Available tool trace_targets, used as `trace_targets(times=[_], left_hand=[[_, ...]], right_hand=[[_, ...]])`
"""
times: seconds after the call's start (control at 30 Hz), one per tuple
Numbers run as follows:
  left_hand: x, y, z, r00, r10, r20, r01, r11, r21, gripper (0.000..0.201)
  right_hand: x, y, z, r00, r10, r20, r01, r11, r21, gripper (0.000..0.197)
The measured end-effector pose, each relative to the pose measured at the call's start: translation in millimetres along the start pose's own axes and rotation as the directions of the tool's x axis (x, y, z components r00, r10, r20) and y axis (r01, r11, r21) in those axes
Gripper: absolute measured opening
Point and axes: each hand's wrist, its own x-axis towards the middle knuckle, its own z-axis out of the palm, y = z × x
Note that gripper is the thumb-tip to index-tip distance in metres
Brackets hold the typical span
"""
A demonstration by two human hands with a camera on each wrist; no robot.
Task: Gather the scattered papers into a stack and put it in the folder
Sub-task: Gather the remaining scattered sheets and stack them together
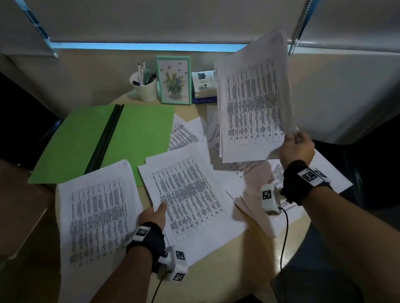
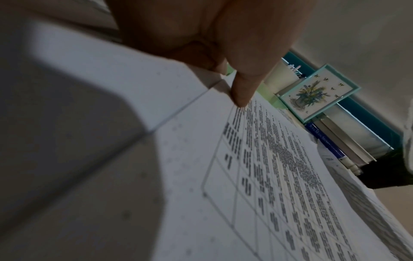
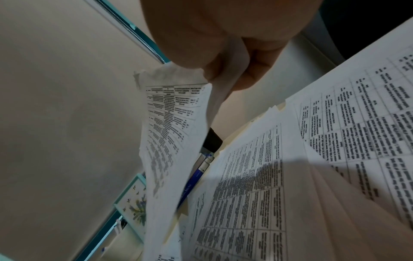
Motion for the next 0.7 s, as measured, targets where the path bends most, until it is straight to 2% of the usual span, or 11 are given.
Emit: trace_targets(times=[0.13, 0.23, 0.33, 0.47, 0.5, 0.6, 0.63, 0.7], left_hand=[[-2, 0, -1, 1.0, -0.018, 0.009, 0.019, 0.999, -0.034, 0.066], [-3, 3, -4, 0.999, -0.039, 0.032, 0.041, 0.996, -0.078, 0.061], [-5, 7, -5, 0.998, -0.045, 0.042, 0.048, 0.996, -0.078, 0.058], [-7, 12, -7, 0.997, -0.047, 0.06, 0.054, 0.99, -0.13, 0.058], [-10, 14, -7, 0.996, -0.062, 0.07, 0.074, 0.981, -0.181, 0.062], [-21, 18, -6, 0.994, -0.1, 0.043, 0.107, 0.971, -0.213, 0.103], [-22, 19, -5, 0.996, -0.087, 0.027, 0.09, 0.979, -0.182, 0.107], [-24, 20, -3, 0.999, -0.05, -0.008, 0.048, 0.991, -0.124, 0.098]], right_hand=[[-7, 2, 2, 0.997, 0.012, 0.074, -0.011, 1.0, -0.011, 0.02], [-19, 15, 7, 0.971, 0.059, 0.23, -0.041, 0.996, -0.082, 0.021], [-44, 30, 9, 0.9, 0.136, 0.415, -0.051, 0.977, -0.208, 0.025], [-86, 45, 10, 0.769, 0.216, 0.601, 0.076, 0.903, -0.422, 0.019], [-95, 50, 13, 0.723, 0.238, 0.648, 0.138, 0.87, -0.474, 0.025], [-112, 58, 19, 0.598, 0.259, 0.758, 0.285, 0.815, -0.504, 0.031], [-115, 58, 19, 0.58, 0.263, 0.771, 0.295, 0.814, -0.499, 0.027], [-115, 56, 20, 0.563, 0.244, 0.79, 0.325, 0.813, -0.483, 0.021]])
